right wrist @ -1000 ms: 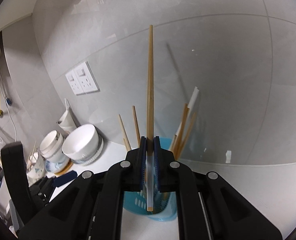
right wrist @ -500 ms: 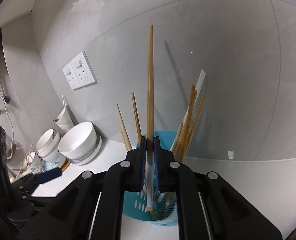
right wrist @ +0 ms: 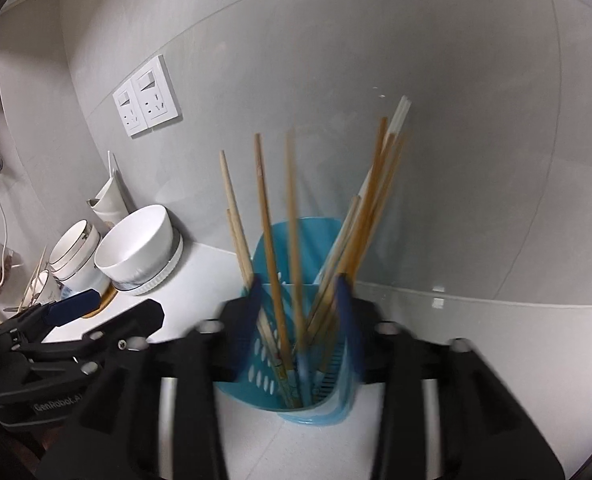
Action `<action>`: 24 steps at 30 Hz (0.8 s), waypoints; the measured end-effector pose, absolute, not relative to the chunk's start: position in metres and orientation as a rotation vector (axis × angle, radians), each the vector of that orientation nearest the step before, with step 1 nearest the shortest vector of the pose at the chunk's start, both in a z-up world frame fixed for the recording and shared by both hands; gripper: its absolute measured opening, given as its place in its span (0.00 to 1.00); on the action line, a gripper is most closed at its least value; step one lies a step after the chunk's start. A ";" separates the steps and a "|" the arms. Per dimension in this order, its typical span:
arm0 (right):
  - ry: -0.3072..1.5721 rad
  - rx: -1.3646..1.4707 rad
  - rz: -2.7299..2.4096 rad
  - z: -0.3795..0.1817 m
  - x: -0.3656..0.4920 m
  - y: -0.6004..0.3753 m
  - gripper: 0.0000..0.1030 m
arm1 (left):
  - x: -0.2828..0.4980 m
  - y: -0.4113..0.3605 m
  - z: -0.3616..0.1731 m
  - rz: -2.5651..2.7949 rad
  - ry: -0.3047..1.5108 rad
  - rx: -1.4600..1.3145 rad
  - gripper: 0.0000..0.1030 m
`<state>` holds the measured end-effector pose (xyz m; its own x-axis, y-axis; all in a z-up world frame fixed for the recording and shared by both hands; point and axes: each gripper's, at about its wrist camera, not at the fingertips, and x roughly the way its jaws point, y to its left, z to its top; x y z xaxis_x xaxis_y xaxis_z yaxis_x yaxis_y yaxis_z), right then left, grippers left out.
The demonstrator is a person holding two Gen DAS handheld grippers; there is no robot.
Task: Organize utensils
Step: 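Lower the white-tipped chopstick into the holder and open the right gripper, then move both open grippers back down over the last two chopsticks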
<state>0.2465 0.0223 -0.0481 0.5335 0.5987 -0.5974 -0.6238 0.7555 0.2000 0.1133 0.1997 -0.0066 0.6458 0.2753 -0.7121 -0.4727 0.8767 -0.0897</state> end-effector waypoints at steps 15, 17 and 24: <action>0.854 -0.071 0.556 -0.036 0.253 -0.054 0.92 | 0.114 0.166 -0.006 0.332 0.816 -0.323 0.94; 0.890 -0.078 0.523 -0.041 0.251 -0.071 0.92 | 0.114 0.157 -0.008 0.319 0.832 -0.333 0.94; 0.964 -0.085 0.388 -0.064 0.231 -0.137 0.92 | 0.107 0.113 -0.017 0.234 0.881 -0.299 0.94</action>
